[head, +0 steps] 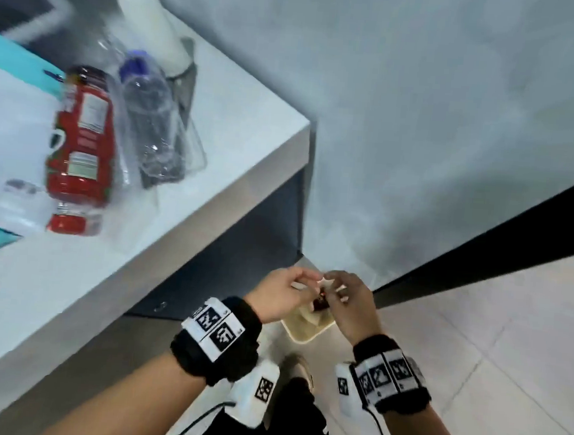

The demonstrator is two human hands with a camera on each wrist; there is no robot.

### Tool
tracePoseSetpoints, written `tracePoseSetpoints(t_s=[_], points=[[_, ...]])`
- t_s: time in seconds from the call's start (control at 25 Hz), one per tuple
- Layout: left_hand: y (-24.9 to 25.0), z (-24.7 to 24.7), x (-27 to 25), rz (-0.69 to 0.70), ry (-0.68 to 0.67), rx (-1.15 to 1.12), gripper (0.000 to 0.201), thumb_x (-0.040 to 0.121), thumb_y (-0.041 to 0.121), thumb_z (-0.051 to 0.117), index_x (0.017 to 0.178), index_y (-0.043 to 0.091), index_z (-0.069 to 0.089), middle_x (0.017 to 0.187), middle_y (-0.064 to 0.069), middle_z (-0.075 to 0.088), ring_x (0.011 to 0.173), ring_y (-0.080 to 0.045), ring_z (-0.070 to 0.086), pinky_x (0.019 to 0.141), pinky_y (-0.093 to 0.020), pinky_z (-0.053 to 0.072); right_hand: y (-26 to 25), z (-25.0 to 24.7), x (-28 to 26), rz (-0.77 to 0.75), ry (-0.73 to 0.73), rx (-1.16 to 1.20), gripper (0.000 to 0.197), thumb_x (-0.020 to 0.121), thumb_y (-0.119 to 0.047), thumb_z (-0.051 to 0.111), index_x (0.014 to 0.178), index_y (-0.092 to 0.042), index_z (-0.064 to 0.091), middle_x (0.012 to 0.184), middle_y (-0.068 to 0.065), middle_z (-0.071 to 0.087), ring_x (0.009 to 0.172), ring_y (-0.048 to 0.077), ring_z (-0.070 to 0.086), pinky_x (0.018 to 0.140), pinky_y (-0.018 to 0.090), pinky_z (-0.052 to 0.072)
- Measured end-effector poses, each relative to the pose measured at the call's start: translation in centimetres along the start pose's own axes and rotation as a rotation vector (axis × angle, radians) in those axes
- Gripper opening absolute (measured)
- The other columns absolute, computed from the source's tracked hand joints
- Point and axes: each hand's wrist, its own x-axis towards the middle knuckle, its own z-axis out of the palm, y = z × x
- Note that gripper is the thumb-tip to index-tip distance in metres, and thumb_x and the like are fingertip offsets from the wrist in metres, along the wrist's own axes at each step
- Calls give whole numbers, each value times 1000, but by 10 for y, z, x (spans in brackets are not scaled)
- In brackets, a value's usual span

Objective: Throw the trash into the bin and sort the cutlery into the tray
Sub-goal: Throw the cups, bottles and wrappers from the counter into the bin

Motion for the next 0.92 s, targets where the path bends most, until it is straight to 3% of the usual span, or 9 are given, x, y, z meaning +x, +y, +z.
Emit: tracePoseSetpoints(t_s=[0.08, 0.2, 0.28, 0.36, 0.48, 0.56, 0.64, 0.76, 0.92], points=[[41, -29, -52, 120, 75, -9, 22, 88, 7, 59, 105, 21, 61, 86, 15, 60, 79, -3, 57, 73, -8, 46, -57, -20, -15, -200, -1, 15, 25, 81, -6, 57, 104, -10, 66, 91, 7, 60, 71, 3, 55, 67, 4, 41], [89, -82, -115, 251, 341, -118, 21, 89, 7, 58, 94, 27, 62, 81, 10, 60, 69, -3, 54, 54, -4, 42, -137, -37, -23, -386, -55, 126, 22, 79, -15, 55, 99, -22, 63, 89, 8, 58, 70, 5, 53, 64, 9, 45], [102, -121, -139, 270, 587, -181, 18, 89, 8, 58, 93, 24, 64, 79, 6, 60, 66, -8, 53, 50, -5, 42, -183, -38, -15, -467, -78, 115, 23, 82, -9, 58, 96, -27, 61, 91, 8, 58, 66, 7, 52, 65, 7, 44], [101, -159, -146, 237, 833, -156, 19, 87, 9, 58, 101, 19, 66, 90, -1, 66, 76, -16, 56, 68, -17, 51, -224, -30, -2, -536, -72, 75, 24, 83, -4, 58, 99, -20, 64, 95, 6, 56, 69, 10, 53, 70, 10, 45], [83, -199, -138, 54, 1085, 109, 37, 84, 18, 57, 121, 18, 60, 126, -14, 58, 109, -30, 58, 101, -37, 44, -270, -7, 18, -557, -69, -8, 26, 87, -13, 57, 113, -10, 60, 106, 8, 53, 89, 17, 53, 88, 29, 47], [66, -215, -133, -98, 1048, 228, 53, 81, 25, 58, 132, 23, 48, 134, -18, 46, 119, -38, 51, 105, -45, 42, -293, 14, 29, -507, -80, -84, 37, 90, -22, 55, 125, -11, 51, 123, 14, 49, 108, 24, 52, 100, 35, 42], [52, -223, -125, -198, 950, 230, 68, 73, 33, 64, 136, 28, 38, 132, -17, 42, 113, -40, 55, 94, -51, 50, -307, 35, 39, -446, -113, -142, 47, 89, -30, 54, 133, -17, 44, 134, 17, 41, 123, 32, 45, 106, 38, 37], [40, -225, -120, -236, 851, 203, 86, 64, 36, 69, 139, 26, 29, 122, -13, 54, 97, -35, 65, 82, -46, 58, -313, 61, 51, -337, -153, -227, 62, 85, -40, 56, 141, -31, 31, 139, 17, 36, 126, 38, 44, 108, 42, 37], [30, -228, -116, -208, 858, 165, 86, 71, 27, 71, 143, 16, 25, 122, -14, 61, 104, -32, 63, 87, -42, 56, -310, 74, 55, -260, -184, -217, 71, 84, -34, 57, 145, -31, 20, 135, 22, 45, 122, 37, 49, 105, 39, 42]])
